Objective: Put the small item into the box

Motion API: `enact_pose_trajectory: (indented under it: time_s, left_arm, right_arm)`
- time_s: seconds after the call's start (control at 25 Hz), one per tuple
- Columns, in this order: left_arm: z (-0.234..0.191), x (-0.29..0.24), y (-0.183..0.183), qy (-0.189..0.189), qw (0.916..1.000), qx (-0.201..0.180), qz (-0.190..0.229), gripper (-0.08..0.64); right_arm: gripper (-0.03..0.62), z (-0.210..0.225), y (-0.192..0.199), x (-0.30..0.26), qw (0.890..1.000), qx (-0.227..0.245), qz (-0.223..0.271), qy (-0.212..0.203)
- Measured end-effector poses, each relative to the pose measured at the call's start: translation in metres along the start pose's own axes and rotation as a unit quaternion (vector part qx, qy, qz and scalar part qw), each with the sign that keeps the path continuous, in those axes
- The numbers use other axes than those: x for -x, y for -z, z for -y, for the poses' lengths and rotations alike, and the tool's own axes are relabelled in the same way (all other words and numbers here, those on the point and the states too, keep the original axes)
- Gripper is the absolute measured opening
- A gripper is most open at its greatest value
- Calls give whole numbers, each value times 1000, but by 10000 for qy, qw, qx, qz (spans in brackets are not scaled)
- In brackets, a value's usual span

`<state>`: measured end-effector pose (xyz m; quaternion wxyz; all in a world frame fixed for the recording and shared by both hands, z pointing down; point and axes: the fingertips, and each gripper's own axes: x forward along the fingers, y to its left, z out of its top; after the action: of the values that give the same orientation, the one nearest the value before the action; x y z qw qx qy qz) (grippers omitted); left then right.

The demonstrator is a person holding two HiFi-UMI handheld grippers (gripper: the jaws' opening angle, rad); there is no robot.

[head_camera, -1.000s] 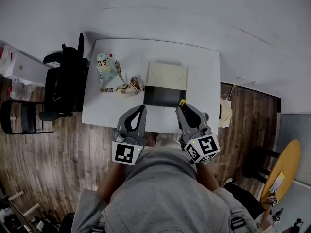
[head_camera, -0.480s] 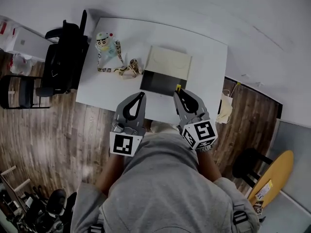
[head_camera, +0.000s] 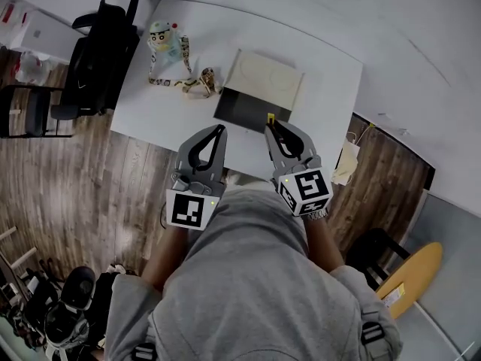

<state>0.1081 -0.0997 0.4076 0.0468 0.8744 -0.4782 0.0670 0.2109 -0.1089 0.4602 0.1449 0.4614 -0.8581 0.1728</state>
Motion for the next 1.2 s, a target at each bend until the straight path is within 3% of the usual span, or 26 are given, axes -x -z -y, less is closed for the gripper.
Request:
enact_pose_trajectory:
  time_s: [0.56, 1.2]
  left_arm:
    - [-12, -9, 8, 0, 9998, 120, -180, 3]
    - [-35, -39, 6, 421, 9990, 40, -143, 3]
  right_arm:
    - [66, 4, 26, -37, 9956, 594, -731, 12]
    - [65, 4, 58, -82, 9793, 1042, -1732, 61]
